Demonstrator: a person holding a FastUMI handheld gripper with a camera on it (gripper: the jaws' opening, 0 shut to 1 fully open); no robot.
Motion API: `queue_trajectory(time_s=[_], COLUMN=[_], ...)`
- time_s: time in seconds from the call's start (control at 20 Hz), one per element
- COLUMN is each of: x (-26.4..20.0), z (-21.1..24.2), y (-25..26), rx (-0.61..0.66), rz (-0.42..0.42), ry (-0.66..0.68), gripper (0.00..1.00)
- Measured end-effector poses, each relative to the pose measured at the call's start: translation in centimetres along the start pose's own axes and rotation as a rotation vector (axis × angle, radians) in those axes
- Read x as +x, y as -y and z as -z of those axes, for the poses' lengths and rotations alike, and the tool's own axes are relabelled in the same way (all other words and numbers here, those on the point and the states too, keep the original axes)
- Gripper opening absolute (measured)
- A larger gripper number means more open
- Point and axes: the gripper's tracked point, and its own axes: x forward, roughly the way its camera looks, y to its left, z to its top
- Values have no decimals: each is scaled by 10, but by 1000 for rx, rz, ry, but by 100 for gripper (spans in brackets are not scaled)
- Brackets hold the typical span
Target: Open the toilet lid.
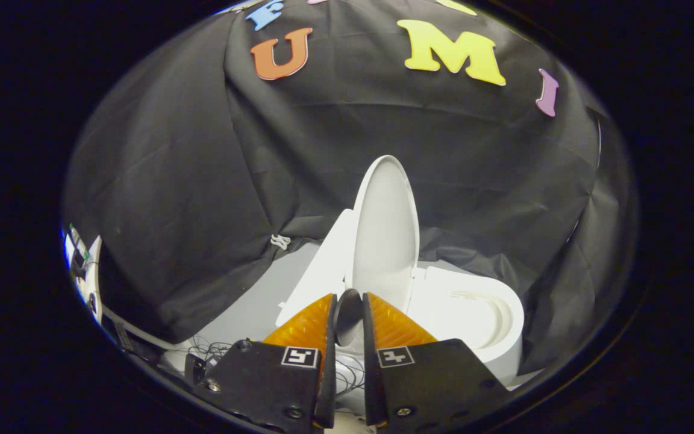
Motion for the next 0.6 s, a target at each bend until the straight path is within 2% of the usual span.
queue_trajectory(time_s=[0.25,0.3,0.45,0.55,0.6], x=[-1,-3,-11,-17,-22], z=[3,8,38,43,45], y=[9,10,1,5,8], rx=[-100,-122,-112,-108,-110], rz=[52,53,-39,-64,-69], ry=[10,5,-64,-52,-32], gripper=[24,27,31,34,39])
